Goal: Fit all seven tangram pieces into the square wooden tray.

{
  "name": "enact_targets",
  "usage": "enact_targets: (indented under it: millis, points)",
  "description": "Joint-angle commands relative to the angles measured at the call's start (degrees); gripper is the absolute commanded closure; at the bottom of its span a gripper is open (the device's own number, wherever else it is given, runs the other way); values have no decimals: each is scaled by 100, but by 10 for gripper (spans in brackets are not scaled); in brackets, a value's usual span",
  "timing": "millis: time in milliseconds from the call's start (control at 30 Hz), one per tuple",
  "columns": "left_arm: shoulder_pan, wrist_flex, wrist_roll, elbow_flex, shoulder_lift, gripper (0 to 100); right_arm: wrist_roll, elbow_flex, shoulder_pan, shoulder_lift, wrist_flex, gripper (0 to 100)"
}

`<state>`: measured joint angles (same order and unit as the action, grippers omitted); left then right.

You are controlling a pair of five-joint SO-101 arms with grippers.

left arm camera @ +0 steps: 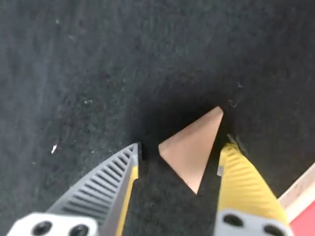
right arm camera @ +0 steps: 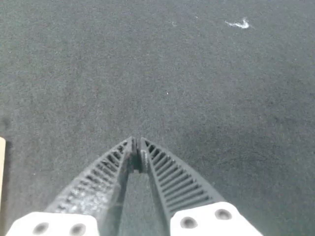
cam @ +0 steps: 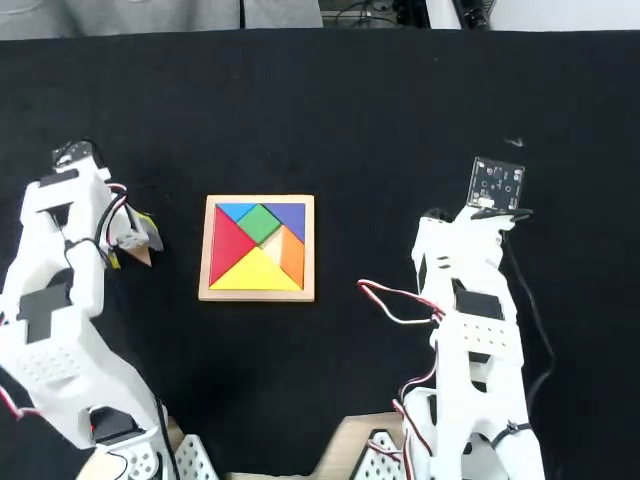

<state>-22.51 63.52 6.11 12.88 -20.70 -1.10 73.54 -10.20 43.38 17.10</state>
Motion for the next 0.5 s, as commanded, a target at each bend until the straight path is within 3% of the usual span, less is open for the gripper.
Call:
enact_targets:
  millis: [0,100,267,467]
  points:
    - [92,79,0,-497,-70,737,62,-22,114,145,-105,984]
    - [189,62,0,-505,-70,758,62,-22,114,145,-105,984]
    - [268,79,0,-505,-70,887,62,-22,114,145,-105,984]
    - [277,105,0,-453,-70,877,62,-22,114,145,-105,984]
